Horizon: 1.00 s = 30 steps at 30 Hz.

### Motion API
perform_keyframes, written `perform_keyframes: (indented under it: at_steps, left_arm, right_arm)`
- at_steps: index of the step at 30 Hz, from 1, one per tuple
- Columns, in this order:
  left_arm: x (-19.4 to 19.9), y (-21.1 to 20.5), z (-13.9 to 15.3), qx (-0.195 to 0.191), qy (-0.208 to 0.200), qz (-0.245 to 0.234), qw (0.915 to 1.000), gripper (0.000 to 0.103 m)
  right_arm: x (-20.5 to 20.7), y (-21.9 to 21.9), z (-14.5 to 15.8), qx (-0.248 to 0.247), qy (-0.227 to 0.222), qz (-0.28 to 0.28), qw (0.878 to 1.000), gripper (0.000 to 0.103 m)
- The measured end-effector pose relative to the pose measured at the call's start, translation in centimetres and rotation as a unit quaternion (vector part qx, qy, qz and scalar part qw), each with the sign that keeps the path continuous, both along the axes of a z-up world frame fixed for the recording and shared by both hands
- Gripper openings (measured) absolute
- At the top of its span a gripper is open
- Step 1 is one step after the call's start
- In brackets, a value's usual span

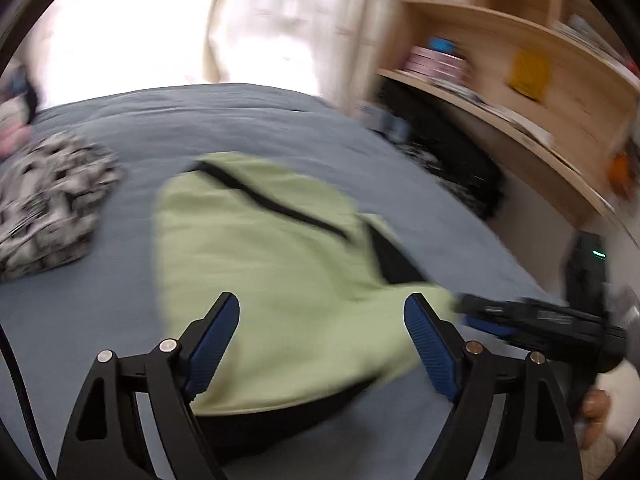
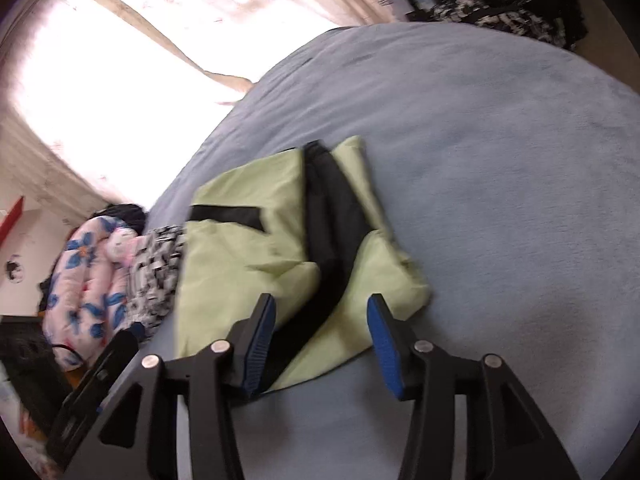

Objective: Fold large clothes

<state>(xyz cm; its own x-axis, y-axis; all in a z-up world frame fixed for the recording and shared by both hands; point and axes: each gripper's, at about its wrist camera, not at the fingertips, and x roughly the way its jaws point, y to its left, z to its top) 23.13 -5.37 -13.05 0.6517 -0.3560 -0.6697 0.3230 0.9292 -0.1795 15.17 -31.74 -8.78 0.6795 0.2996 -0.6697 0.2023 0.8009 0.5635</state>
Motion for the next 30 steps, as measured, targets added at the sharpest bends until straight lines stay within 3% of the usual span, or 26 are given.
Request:
perform_keyframes:
  at_steps: [5,11,13,14,15,17,19,21,23,25,28,30]
  left_arm:
    - [2.5,5.5,-4.2,0.019,0.068,0.096,0.9929,0.083]
    - [3.5,6.5,-6.2,0.013,0.098,0.096,0.9905,0.082]
    - [4.0,6.0,-6.5,0.023,0.099,0.085,0.9912,0.077]
    - [2.3,5.3,-6.1,0.025,0.098,0.078,0.9918,0.069]
    - [2.3,5.0,-6.0,0.025,0.097,0.071,0.9925,0.062]
    - [1.6,4.0,-5.2,0.021,0.088,0.056,0.9943,0.057]
    - [1.0,3.1,-4.8,0.023,0.070,0.048,0.9961,0.057]
    - [0.7,2.0,-5.4,0.033,0.068,0.037,0.9965,0.056]
    - [0.5,0.9,-6.4,0.058,0.060,0.032,0.9960,0.055]
    - [0.2,-0.5,-7.4,0.109,0.044,0.028,0.9927,0.055]
    - [-0.2,-1.5,-7.2,0.141,0.033,0.017,0.9893,0.055]
    - [0.0,-1.3,-6.5,0.132,0.048,0.009,0.9901,0.058]
  right_arm:
    - [2.1,2.1,-0.3,-0.013,0.029,0.037,0.999,0.056]
    - [6.6,3.8,-2.0,-0.069,0.085,0.057,0.992,0.054]
    - [7.7,4.6,-1.7,-0.098,0.086,0.078,0.988,0.030]
    - [7.9,5.1,-0.9,-0.114,0.077,0.091,0.986,0.014]
    - [7.6,5.3,0.0,-0.120,0.064,0.094,0.986,0.012]
    - [5.5,5.3,3.4,-0.150,-0.004,0.099,0.984,0.011]
    - [3.7,4.6,4.7,-0.170,-0.038,0.089,0.981,0.011]
    - [3.5,3.2,2.8,-0.175,-0.008,0.071,0.982,0.010]
    - [4.1,1.7,-1.9,-0.168,0.058,0.060,0.982,0.010]
    - [4.0,0.9,-5.2,-0.149,0.081,0.055,0.984,0.011]
    - [3.9,0.8,-4.2,-0.137,0.082,0.044,0.986,0.014]
    - [4.0,1.0,-2.3,-0.144,0.077,0.040,0.986,0.025]
